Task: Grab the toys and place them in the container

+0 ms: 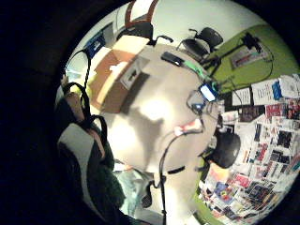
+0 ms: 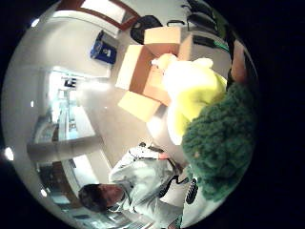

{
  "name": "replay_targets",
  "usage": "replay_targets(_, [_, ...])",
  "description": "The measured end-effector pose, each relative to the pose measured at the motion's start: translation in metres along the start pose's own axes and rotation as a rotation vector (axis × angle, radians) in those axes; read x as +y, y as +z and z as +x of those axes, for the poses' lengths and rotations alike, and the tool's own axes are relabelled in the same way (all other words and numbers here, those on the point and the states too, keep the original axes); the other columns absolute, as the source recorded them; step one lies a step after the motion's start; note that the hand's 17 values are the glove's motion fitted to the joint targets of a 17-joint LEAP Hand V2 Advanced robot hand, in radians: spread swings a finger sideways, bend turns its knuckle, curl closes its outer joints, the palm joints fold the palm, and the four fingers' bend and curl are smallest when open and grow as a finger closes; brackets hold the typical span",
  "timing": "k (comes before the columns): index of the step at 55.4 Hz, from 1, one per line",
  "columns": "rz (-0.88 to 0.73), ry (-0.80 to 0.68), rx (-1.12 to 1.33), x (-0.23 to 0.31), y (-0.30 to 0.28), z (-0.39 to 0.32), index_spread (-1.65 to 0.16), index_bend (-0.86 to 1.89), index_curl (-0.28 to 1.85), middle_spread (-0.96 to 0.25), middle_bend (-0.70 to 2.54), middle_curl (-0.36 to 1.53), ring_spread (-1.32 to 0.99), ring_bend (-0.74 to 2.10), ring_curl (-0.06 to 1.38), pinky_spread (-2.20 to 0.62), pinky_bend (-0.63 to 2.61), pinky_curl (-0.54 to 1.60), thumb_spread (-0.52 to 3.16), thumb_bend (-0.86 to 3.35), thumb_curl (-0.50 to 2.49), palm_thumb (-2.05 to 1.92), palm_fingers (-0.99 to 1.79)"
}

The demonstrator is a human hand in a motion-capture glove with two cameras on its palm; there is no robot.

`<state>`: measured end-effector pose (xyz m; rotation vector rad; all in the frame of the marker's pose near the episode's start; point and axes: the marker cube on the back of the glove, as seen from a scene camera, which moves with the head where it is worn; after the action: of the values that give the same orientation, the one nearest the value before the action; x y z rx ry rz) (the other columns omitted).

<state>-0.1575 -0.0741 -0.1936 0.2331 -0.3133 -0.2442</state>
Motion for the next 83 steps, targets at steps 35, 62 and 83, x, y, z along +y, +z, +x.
replay_targets(35, [0.138, -0.155, -0.158, -0.048, 0.039, -0.073, -0.30, 0.10, 0.53, 0.00, 0.12, 0.38, -0.05, 0.14, 0.28, 0.01, 0.79, 0.39, 1.07, -0.04, 0.57, 0.10, -0.34])
replay_targets(62, [-0.087, 0.181, 0.301, 0.122, 0.046, 0.185, -0.33, 0.19, 0.46, -0.06, 0.21, 0.38, -0.06, 0.17, 0.23, 0.04, 0.55, 0.32, 1.32, 0.05, 0.41, 0.18, -0.02])
replay_targets(83, [-0.348, 0.130, 0.637, 0.116, 0.140, 0.268, -0.31, 0.09, 0.31, -0.02, 0.10, 0.27, -0.04, 0.15, 0.20, 0.02, 0.72, 0.37, 1.23, 0.05, 0.39, 0.38, -0.31])
